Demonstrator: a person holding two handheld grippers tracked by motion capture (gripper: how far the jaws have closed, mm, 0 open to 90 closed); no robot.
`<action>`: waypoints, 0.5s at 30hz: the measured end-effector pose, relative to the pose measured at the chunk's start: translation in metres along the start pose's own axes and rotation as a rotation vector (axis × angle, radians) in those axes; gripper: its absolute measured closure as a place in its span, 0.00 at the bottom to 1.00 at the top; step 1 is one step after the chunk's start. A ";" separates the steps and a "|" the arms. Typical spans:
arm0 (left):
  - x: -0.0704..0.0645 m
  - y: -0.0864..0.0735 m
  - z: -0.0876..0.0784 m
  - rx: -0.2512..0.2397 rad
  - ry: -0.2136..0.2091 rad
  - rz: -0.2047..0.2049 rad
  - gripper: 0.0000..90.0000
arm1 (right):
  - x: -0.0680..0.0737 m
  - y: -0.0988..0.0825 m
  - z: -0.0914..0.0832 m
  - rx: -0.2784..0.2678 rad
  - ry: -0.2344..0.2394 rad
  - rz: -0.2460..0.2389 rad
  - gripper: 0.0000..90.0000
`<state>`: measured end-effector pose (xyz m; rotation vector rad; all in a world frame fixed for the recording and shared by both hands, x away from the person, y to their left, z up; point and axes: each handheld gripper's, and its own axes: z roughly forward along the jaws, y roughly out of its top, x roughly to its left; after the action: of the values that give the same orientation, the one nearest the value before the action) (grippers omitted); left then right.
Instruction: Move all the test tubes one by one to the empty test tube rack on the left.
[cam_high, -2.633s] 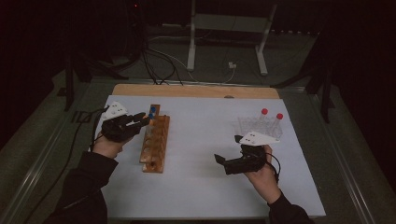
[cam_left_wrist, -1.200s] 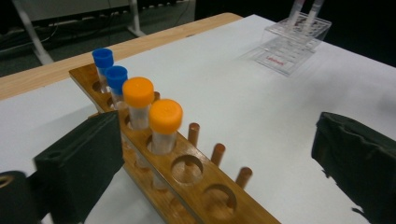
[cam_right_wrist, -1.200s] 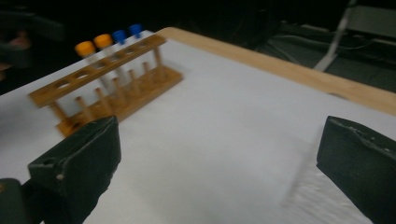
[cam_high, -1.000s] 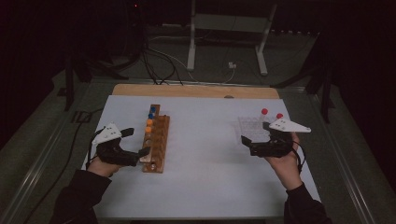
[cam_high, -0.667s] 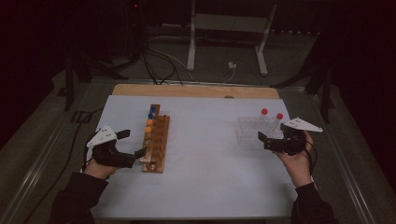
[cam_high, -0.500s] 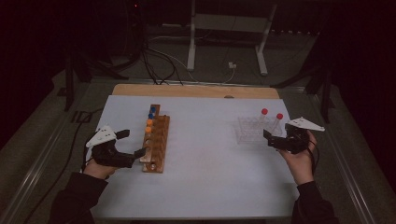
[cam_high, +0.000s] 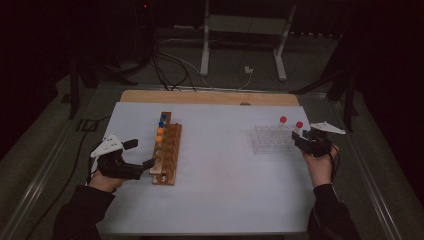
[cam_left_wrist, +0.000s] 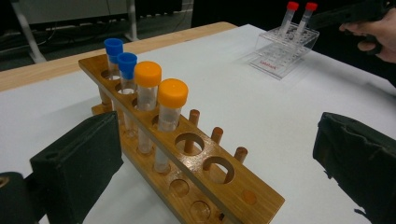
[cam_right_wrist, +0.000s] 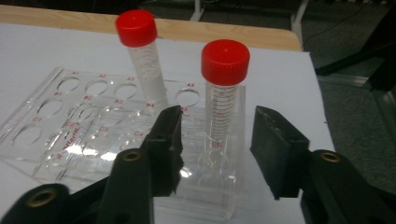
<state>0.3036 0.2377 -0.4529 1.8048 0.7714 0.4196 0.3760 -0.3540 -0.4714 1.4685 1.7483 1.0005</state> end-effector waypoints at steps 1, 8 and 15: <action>0.000 0.000 0.000 0.000 -0.001 0.000 0.02 | -0.001 0.001 0.002 0.001 -0.010 -0.003 0.62; 0.001 0.000 0.000 0.001 0.003 0.002 0.02 | -0.004 0.004 0.012 0.016 -0.007 0.010 0.71; 0.001 -0.001 0.001 0.006 0.006 0.001 0.02 | -0.005 0.007 0.015 0.023 -0.012 0.011 0.74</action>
<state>0.3046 0.2383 -0.4539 1.8101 0.7770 0.4244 0.3924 -0.3559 -0.4731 1.4965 1.7503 0.9780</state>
